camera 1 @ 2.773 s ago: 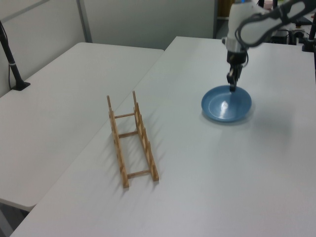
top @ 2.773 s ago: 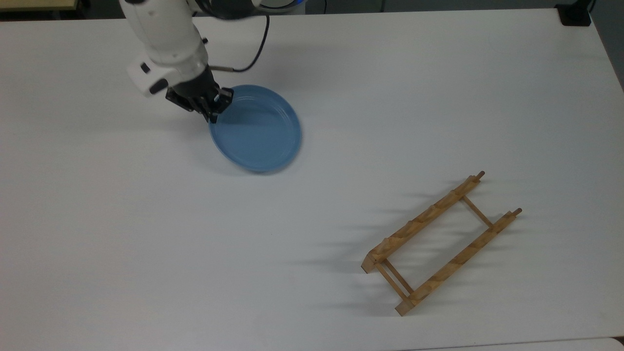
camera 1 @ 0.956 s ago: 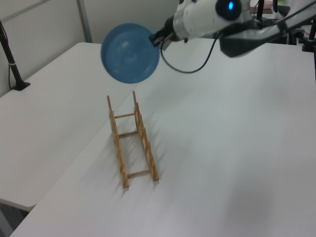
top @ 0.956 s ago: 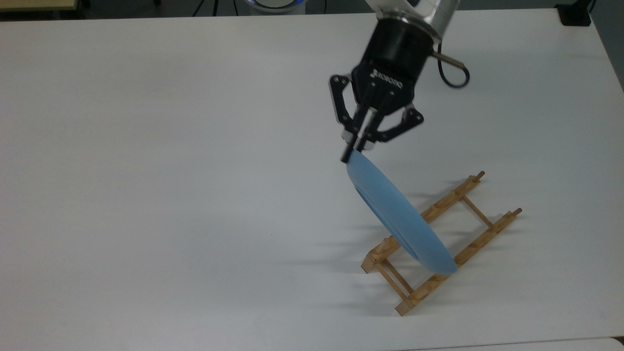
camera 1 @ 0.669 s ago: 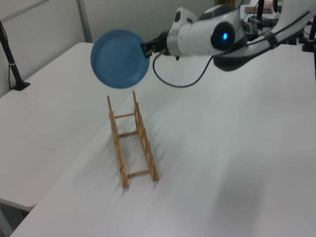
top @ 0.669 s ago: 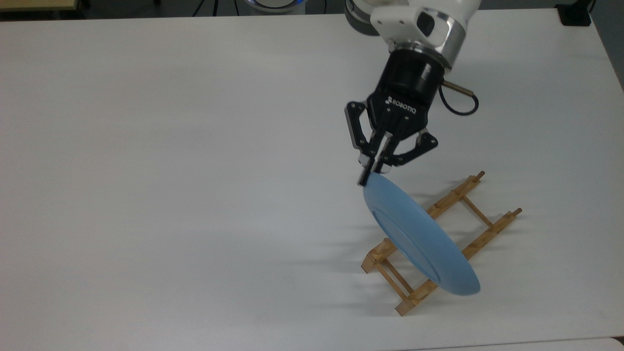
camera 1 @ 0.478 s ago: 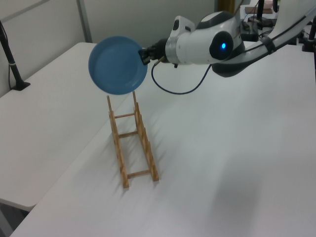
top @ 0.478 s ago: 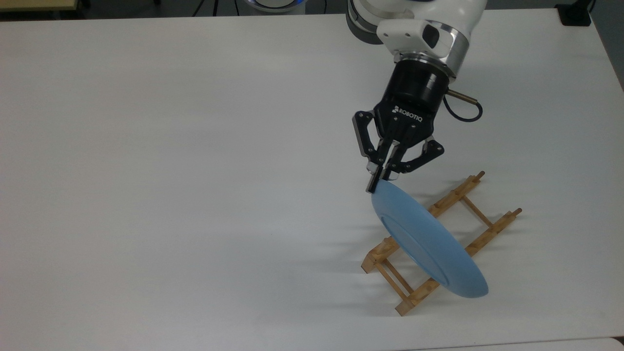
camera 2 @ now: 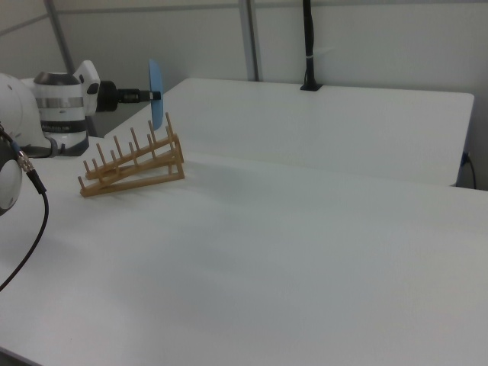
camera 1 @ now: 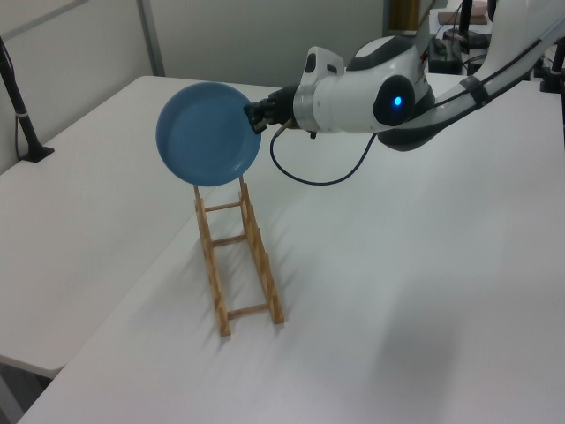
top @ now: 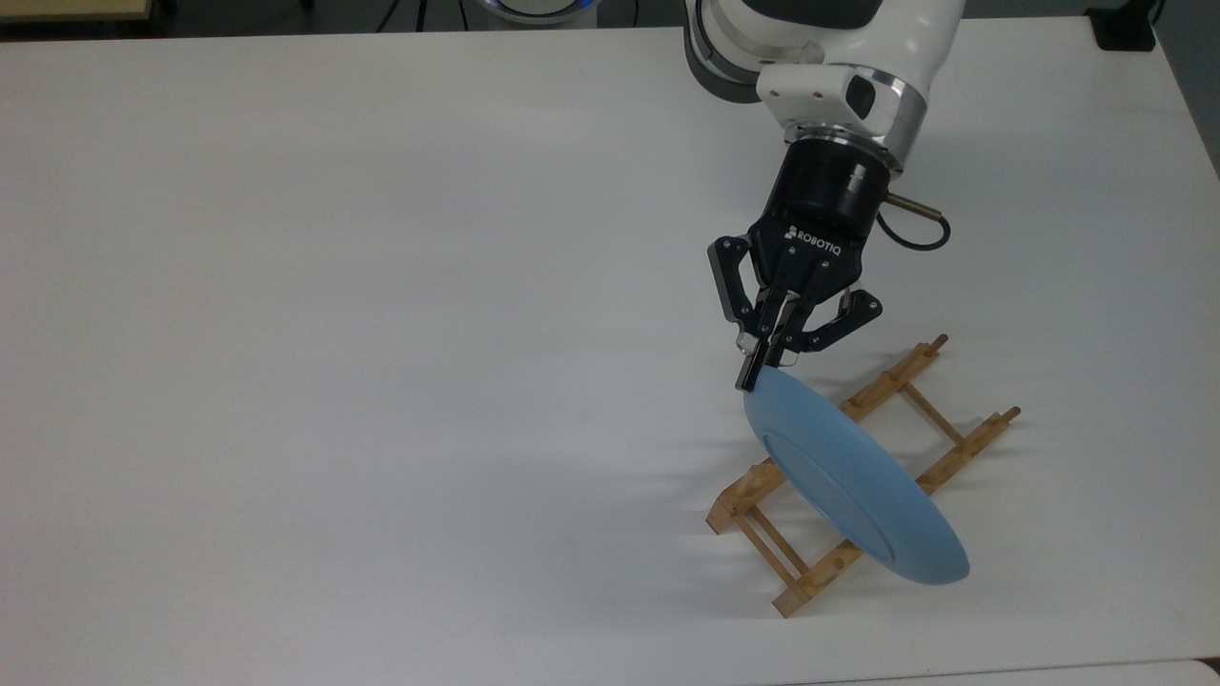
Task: Place plate in plate rack
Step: 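Lower the upright plate into a slot of the rack, then open the gripper to release the plate and raise it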
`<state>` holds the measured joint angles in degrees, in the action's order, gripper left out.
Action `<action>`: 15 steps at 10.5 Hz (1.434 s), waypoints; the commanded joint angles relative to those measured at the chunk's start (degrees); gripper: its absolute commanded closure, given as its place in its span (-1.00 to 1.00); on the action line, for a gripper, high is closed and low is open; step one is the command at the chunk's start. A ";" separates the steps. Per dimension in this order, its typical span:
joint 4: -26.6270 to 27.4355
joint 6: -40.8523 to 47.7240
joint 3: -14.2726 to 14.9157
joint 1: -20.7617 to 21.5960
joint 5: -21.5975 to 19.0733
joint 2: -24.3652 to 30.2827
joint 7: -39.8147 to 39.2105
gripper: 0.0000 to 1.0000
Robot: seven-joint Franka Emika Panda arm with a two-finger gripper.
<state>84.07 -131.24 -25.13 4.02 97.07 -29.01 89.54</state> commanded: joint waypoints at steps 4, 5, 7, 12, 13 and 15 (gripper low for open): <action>0.21 1.95 0.70 0.82 4.00 -2.10 1.87 1.00; 0.30 1.95 0.70 0.82 3.83 -2.11 1.87 0.98; 0.22 2.30 0.70 0.90 3.47 -2.02 1.70 -0.99; -0.22 2.83 0.52 0.38 -3.79 0.51 1.35 -1.00; -0.22 2.92 0.52 0.38 -7.91 1.49 1.00 -1.00; -0.22 2.92 0.26 0.20 -18.09 5.60 -0.05 -1.00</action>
<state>82.63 -129.74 -24.98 3.95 88.71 -28.85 90.44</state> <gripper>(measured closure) 0.000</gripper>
